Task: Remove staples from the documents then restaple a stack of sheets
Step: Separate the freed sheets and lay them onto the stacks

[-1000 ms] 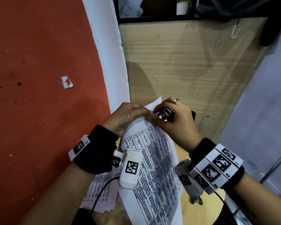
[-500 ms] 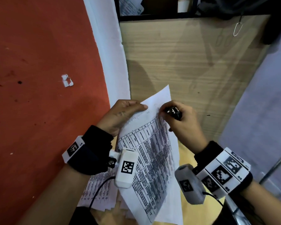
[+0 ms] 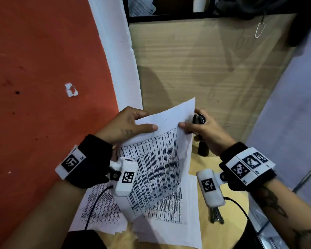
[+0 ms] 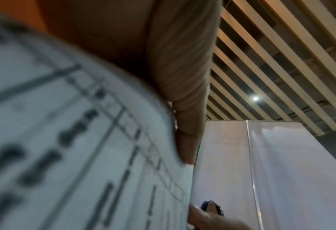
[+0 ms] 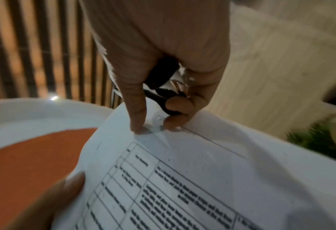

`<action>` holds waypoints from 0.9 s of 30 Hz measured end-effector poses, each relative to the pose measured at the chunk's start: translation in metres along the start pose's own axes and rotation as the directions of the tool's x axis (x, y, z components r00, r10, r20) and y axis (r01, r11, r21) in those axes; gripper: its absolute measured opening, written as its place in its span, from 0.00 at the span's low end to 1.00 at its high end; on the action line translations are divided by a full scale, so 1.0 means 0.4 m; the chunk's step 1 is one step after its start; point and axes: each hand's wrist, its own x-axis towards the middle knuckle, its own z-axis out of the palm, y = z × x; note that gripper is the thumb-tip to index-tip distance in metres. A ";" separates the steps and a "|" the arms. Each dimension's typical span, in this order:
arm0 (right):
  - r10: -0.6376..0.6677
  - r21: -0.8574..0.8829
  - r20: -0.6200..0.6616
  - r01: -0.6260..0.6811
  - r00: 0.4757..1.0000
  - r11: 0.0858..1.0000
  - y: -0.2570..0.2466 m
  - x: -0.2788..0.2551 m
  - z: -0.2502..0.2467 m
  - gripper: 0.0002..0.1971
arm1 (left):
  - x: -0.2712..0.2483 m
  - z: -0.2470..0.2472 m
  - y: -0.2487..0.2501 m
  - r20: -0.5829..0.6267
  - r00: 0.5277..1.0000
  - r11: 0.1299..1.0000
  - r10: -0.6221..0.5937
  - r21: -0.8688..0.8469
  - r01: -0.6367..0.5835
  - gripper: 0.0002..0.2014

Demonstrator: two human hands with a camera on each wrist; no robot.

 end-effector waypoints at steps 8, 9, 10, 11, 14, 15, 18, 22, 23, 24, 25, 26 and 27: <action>0.041 0.013 -0.153 -0.039 0.987 0.999 0.028 -0.004 0.006 0.10 | 0.041 -0.027 -0.052 -0.021 0.996 0.929 0.092 0.363 -0.078 0.08; 0.045 0.021 -0.157 -0.042 0.987 0.999 0.031 -0.008 0.009 0.09 | 0.046 -0.026 -0.055 -0.011 0.995 0.931 0.104 0.352 -0.093 0.11; 0.050 0.030 -0.163 -0.046 0.985 0.998 0.032 -0.012 0.010 0.08 | 0.050 -0.025 -0.057 0.001 0.994 0.934 0.113 0.341 -0.106 0.15; 0.051 0.034 -0.168 -0.046 0.984 0.998 0.033 -0.015 0.009 0.10 | 0.055 -0.025 -0.061 0.007 0.993 0.935 0.115 0.336 -0.111 0.17; 0.043 0.019 -0.205 -0.040 0.978 0.999 0.038 -0.018 0.010 0.14 | 0.066 -0.023 -0.066 -0.004 0.995 0.927 0.098 0.363 -0.090 0.16; 0.041 0.020 -0.212 -0.037 0.976 0.999 0.043 -0.017 0.010 0.14 | 0.069 -0.019 -0.066 -0.011 0.995 0.924 0.102 0.372 -0.091 0.16; 0.046 0.064 -0.208 -0.034 0.977 0.997 0.058 -0.019 0.013 0.12 | 0.076 0.001 -0.061 -0.038 0.992 0.905 0.119 0.414 -0.093 0.18; 0.065 0.163 -0.273 -0.021 0.960 0.986 0.076 -0.024 0.020 0.08 | 0.092 0.016 -0.070 -0.051 0.991 0.884 0.120 0.460 -0.083 0.22; 0.040 0.200 -0.347 0.033 0.937 0.979 0.073 -0.024 0.015 0.08 | 0.096 0.015 -0.074 -0.051 0.992 0.881 0.118 0.466 -0.081 0.21; -0.007 0.217 -0.432 0.111 0.902 0.970 0.066 -0.023 0.006 0.09 | 0.096 0.012 -0.075 -0.055 0.992 0.879 0.116 0.470 -0.077 0.20; -0.062 0.206 -0.500 0.188 0.864 0.960 0.058 -0.023 -0.007 0.10 | 0.096 0.009 -0.075 -0.054 0.992 0.880 0.118 0.468 -0.079 0.18; -0.110 0.177 -0.531 0.238 0.840 0.955 0.048 -0.025 -0.018 0.12 | 0.096 0.007 -0.075 -0.049 0.991 0.883 0.122 0.461 -0.086 0.16; -0.141 0.152 -0.523 0.255 0.841 0.955 0.041 -0.027 -0.026 0.14 | 0.097 0.004 -0.076 -0.042 0.991 0.887 0.128 0.451 -0.095 0.16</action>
